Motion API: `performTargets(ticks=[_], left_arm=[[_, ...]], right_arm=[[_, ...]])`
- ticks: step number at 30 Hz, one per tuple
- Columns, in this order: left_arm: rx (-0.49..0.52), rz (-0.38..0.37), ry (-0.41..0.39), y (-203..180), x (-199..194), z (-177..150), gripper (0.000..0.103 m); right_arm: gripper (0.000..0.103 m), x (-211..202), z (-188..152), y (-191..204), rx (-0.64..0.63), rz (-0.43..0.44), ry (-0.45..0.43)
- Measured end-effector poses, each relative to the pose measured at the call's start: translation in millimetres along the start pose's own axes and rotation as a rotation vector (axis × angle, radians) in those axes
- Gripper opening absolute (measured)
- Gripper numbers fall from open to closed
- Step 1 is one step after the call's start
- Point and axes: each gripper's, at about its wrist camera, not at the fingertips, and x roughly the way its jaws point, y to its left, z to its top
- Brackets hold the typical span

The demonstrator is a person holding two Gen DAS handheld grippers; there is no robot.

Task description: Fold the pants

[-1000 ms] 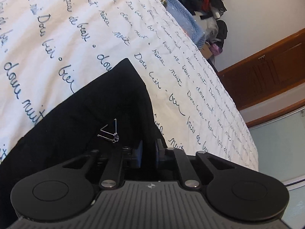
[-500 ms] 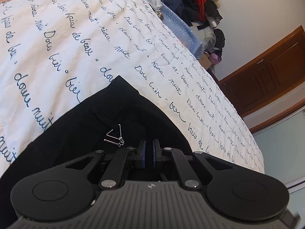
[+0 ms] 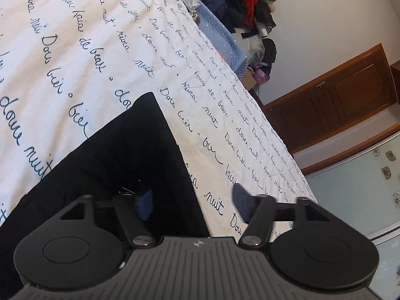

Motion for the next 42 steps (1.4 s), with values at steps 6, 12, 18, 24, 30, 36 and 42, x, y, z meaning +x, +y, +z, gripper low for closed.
performTargets(ticks=[6, 12, 18, 24, 30, 36, 42], left_arm=[[0.056, 0.076, -0.022, 6.9, -16.9, -20.6, 0.011], [0.069, 0.055, -0.058, 15.5, -48.5, -40.2, 0.010], [0.065, 0.034, -0.063, 19.9, -64.1, -48.5, 0.010], [0.092, 0.077, -0.063, 21.5, -58.3, -55.0, 0.010], [0.142, 0.066, -0.079, 21.9, -80.1, -62.3, 0.010], [0.154, 0.048, -0.059, 36.6, -104.6, -69.6, 0.010], [0.176, 0.065, -0.026, 51.4, -119.0, -80.3, 0.010]], right_arm=[[0.015, -2.2, -11.5, 18.5, -0.016, -0.058, 0.051], [0.017, -26.8, -33.2, 8.1, 0.025, -0.215, 0.121], [0.017, -51.8, -101.9, -45.5, 0.143, -0.420, 0.327], [0.006, -73.1, -140.8, -72.2, 0.260, -0.471, 0.395], [0.005, -115.2, -120.4, -39.9, 0.198, -0.485, 0.352], [0.005, -158.1, -106.3, -13.7, 0.157, -0.462, 0.340], [0.005, -173.6, -96.1, 11.8, 0.135, -0.412, 0.348]])
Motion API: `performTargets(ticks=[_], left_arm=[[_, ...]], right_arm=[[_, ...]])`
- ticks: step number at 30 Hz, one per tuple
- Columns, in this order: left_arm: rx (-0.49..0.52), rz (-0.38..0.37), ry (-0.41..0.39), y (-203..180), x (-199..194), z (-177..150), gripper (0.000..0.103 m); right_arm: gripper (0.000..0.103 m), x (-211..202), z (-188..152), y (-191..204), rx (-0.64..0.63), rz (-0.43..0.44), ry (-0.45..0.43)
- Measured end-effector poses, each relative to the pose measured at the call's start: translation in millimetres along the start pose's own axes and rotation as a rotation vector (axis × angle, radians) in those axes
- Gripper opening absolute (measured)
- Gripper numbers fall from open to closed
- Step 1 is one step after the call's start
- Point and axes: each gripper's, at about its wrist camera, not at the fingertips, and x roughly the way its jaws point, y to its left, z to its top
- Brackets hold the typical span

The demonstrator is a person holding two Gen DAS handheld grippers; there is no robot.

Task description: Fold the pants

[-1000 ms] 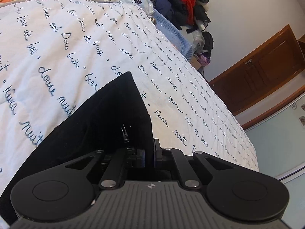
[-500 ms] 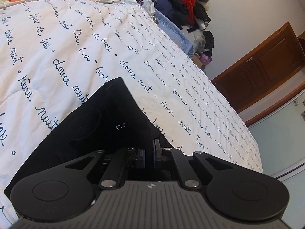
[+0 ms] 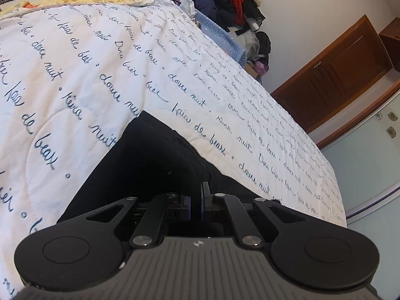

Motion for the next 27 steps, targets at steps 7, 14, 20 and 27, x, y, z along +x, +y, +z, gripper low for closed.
performTargets(ticks=[7, 14, 20, 27], left_arm=[[0.063, 0.045, 0.051, 10.1, -5.7, -21.2, 0.010], [0.063, 0.067, 0.080, 21.7, -4.5, -28.8, 0.010], [0.079, 0.096, 0.085, 24.0, -3.0, -30.8, 0.010], [0.092, 0.147, 0.113, 25.4, 8.8, -36.0, 0.013]], right_arm=[[0.005, -17.9, -6.2, 18.1, -0.032, 0.063, 0.036], [0.005, -30.0, -15.0, 36.1, -0.055, 0.120, 0.071], [0.005, -36.7, -21.0, 48.9, -0.072, 0.161, 0.093], [0.004, -39.4, -25.5, 56.4, -0.079, 0.205, 0.129]])
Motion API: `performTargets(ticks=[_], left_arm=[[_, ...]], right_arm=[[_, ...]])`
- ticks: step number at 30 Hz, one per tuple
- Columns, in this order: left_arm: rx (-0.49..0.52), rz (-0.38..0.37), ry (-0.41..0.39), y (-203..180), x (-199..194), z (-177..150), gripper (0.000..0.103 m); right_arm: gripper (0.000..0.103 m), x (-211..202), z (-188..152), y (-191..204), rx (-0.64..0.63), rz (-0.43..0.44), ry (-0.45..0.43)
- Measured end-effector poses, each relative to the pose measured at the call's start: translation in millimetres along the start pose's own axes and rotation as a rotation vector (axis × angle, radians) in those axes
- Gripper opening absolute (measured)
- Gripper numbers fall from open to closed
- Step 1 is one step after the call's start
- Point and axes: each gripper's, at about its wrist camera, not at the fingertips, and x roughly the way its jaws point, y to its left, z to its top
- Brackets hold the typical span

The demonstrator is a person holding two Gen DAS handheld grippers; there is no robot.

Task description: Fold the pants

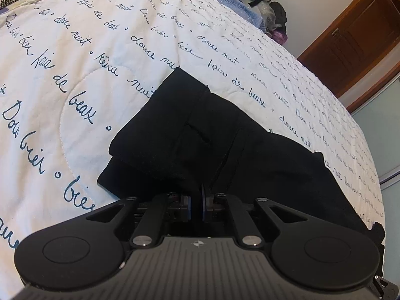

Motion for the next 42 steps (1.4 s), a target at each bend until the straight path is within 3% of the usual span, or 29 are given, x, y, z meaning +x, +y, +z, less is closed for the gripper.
performTargets(ticks=[5, 10, 12, 15, 17, 20, 24, 26, 28, 31, 32, 33, 35, 37, 42], left_arm=[[0.051, 0.082, -0.027, -12.4, -15.2, 0.1, 0.025], [0.120, 0.171, -0.097, -34.8, -43.1, -10.7, 0.027], [0.145, 0.188, -0.122, -44.2, -51.4, -14.1, 0.031], [0.184, 0.164, -0.155, -62.5, -60.9, -17.6, 0.031], [0.233, 0.115, -0.154, -81.5, -63.1, -20.3, 0.031], [0.326, 0.031, -0.151, -118.3, -56.8, -30.6, 0.032], [0.452, -0.113, -0.058, -179.7, -22.0, -57.5, 0.032], [0.543, -0.150, -0.016, -213.4, -0.9, -79.5, 0.034], [0.633, -0.160, 0.006, -241.8, 17.9, -102.2, 0.034], [0.713, -0.187, 0.059, -270.5, 40.4, -128.4, 0.034], [0.730, -0.204, 0.075, -275.8, 46.3, -135.0, 0.035], [0.745, -0.208, 0.088, -280.8, 52.1, -141.3, 0.035], [0.787, -0.200, 0.084, -288.3, 61.4, -152.0, 0.035], [0.833, -0.165, 0.041, -294.7, 65.7, -162.0, 0.035], [0.887, -0.136, -0.018, -299.7, 66.4, -174.8, 0.041]], right_arm=[[0.006, 2.8, -2.9, 6.8, -0.001, -0.012, 0.012], [0.010, -4.9, -7.2, 7.2, 0.019, -0.018, 0.012], [0.019, -10.3, -9.8, 3.8, 0.045, -0.017, 0.008], [0.024, -20.0, -16.6, -5.6, 0.093, 0.004, 0.013], [0.024, -30.6, -23.6, -20.8, 0.157, 0.087, 0.014], [0.024, -46.6, -38.0, -54.2, 0.342, 0.139, -0.020], [0.025, -46.2, -55.4, -90.9, 0.653, 0.152, -0.104], [0.025, -32.7, -62.2, -92.5, 0.714, 0.185, -0.075], [0.024, -20.7, -66.6, -87.1, 0.691, 0.211, 0.003], [0.026, -33.5, -82.0, -99.8, 0.785, 0.206, -0.039], [0.035, -38.6, -90.7, -111.9, 0.854, 0.173, -0.054], [0.055, -43.2, -102.8, -125.4, 0.929, 0.120, -0.069], [0.078, -47.8, -132.4, -153.2, 1.079, 0.017, -0.085], [0.078, -45.4, -165.6, -180.1, 1.256, -0.023, -0.083], [0.078, -14.8, -232.2, -226.7, 1.692, 0.129, -0.098]])
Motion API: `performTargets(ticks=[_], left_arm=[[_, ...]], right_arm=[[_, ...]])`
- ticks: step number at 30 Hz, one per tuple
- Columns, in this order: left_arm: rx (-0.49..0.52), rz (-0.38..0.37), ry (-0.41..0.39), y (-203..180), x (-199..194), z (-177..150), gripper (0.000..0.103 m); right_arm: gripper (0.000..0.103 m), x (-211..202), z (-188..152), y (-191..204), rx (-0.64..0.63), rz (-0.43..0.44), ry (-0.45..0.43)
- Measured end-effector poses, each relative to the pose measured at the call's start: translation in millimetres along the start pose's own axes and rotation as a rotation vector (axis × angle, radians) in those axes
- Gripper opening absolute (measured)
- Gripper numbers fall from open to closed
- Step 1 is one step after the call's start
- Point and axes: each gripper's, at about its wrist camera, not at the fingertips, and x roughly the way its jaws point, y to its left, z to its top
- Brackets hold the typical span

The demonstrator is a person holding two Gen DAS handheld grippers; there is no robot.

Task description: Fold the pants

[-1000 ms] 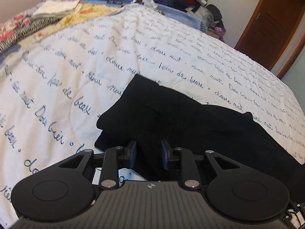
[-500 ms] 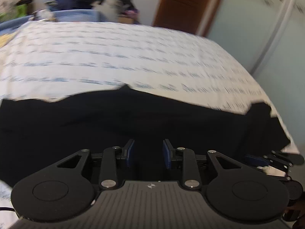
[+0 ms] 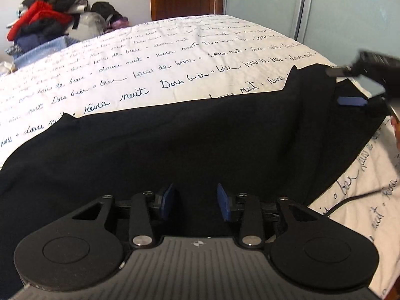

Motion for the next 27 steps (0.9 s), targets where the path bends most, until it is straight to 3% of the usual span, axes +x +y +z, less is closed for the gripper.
performTargets(ticks=[4, 11, 14, 16, 19, 21, 24, 27], left_arm=[[0.048, 0.027, -0.027, -8.4, 3.0, -3.4, 0.043], [0.016, 0.012, -0.028, -2.2, 3.9, -3.6, 0.047], [0.011, 0.013, -0.026, -0.9, 3.0, -3.6, 0.048], [0.007, 0.011, -0.027, 0.2, 2.3, -4.8, 0.050], [0.000, 0.005, -0.031, 1.7, 2.9, -5.7, 0.051], [-0.002, 0.001, -0.034, 1.9, 2.7, -6.0, 0.052], [-0.013, -0.005, -0.037, 2.7, 4.1, -5.9, 0.054], [-0.011, -0.002, -0.038, 1.7, 4.2, -6.0, 0.055]], right_arm=[[0.078, 19.0, 23.4, -2.6, 0.151, 0.058, 0.048], [0.078, 74.8, 47.3, 54.7, -0.023, 0.076, 0.131], [0.077, 102.7, 51.9, 66.0, -0.084, 0.020, 0.174], [0.077, 95.4, 54.4, 67.1, -0.078, 0.010, 0.115], [0.077, 46.7, 58.6, 62.0, -0.071, 0.089, -0.068], [0.078, 23.2, 64.7, 50.4, -0.043, 0.048, -0.135], [0.079, 13.6, 63.0, 16.9, 0.057, 0.001, -0.081], [0.078, 25.2, 49.3, -11.8, 0.168, 0.021, 0.000]])
